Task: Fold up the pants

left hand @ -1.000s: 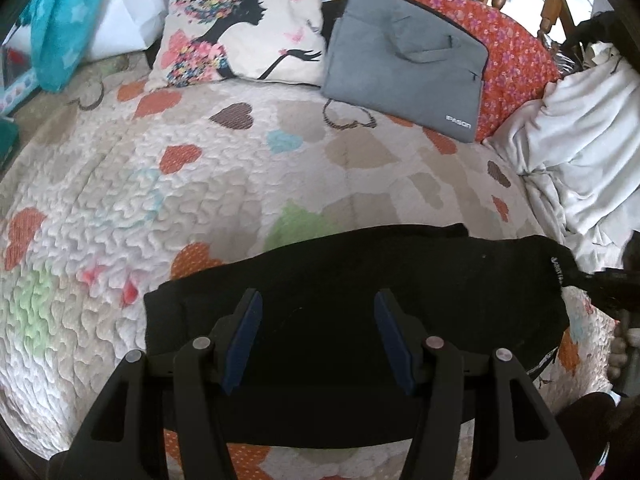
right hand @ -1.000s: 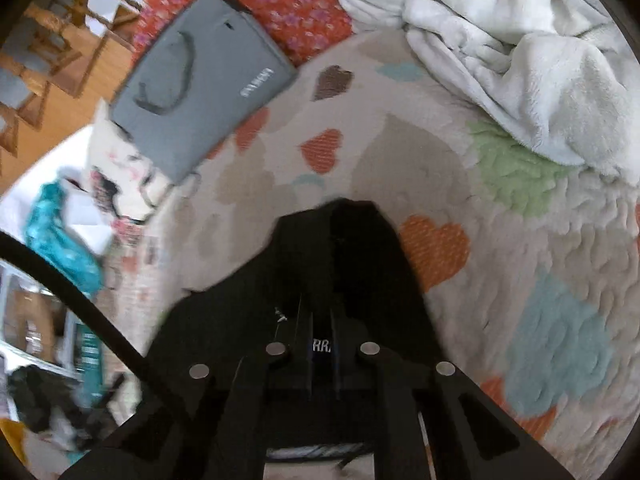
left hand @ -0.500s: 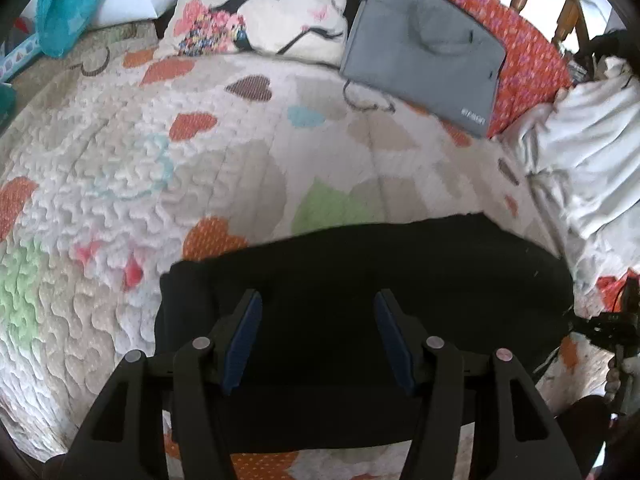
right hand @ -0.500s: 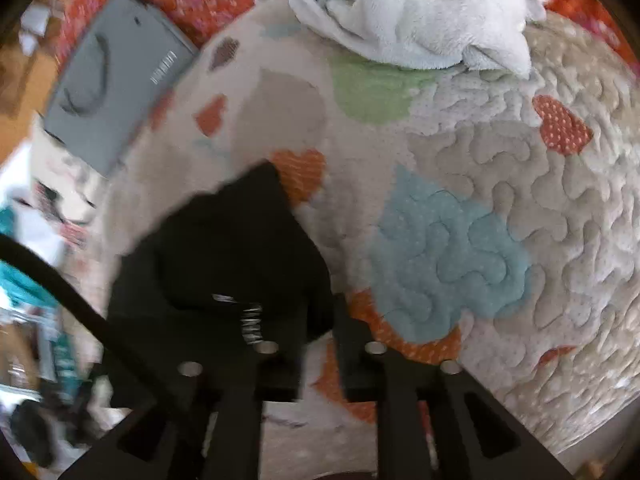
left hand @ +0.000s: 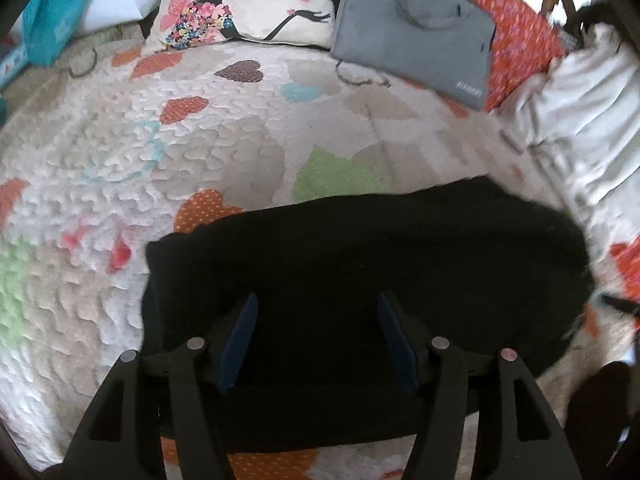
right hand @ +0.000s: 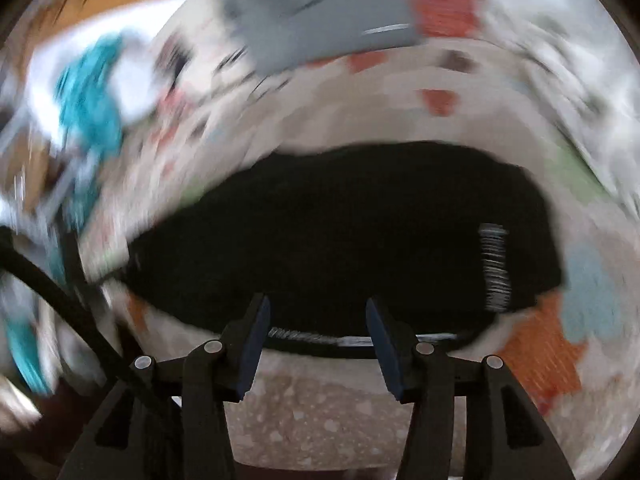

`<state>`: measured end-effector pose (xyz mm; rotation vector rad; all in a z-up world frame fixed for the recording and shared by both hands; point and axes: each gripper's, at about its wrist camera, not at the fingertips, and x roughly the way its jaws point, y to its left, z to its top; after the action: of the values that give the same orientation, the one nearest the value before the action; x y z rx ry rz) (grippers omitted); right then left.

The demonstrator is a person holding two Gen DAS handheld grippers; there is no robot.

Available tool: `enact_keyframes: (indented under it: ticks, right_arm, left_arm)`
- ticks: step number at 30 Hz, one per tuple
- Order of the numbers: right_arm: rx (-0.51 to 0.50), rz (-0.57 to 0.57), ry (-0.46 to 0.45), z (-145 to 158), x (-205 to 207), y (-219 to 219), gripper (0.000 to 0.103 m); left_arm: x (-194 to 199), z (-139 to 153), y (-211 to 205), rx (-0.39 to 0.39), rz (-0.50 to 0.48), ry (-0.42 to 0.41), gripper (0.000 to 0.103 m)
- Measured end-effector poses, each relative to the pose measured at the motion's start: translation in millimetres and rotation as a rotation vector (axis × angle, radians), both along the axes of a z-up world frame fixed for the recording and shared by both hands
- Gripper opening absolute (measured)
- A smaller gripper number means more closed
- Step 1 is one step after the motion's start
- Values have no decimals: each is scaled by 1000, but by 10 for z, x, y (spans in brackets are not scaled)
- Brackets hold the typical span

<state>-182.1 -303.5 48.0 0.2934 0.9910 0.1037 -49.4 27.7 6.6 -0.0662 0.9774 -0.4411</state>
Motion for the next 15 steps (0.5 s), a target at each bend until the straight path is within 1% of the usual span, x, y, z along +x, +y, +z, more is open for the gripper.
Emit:
enact_keyframes:
  ticks: [2,4,7,9,10,11,12,13,14,15]
  right_arm:
    - [-79,91,-13,-60,28,249,55]
    - [-184,183,-16,-153,144,546,55]
    - [-317,309,-15,-302,306,885,55]
    - [-387,366,-19,-388,376,1029,55]
    - [-420,386,-27,-412,405,1091,55]
    - [-443,397,-31,-440,419,1120,48]
    - [-443,403,-22,-456,456,1134,38]
    - [-411,398,-6,-451,505,1122,14]
    - [-370,379,8,-426,538,1078,10]
    - [-334,360,10,-387,560,1035,9]
  left_arm:
    - [-16,50,65,-55,7,-4,62]
    - [-33,82,131,-65,33,-16,62]
    - [-18,87,216,-88,67,-4,62]
    - [-16,97,243,-99,77,-2,62]
    - [-24,107,252,-92,84,-8,62]
    - [-24,109,255,-91,85,-9,62]
    - [-21,107,256,-93,86,-8,62]
    - [-23,107,259,-93,88,-8,62]
    - [-26,108,260,-92,89,-10,62]
    - [-31,109,261,-93,89,-11,62]
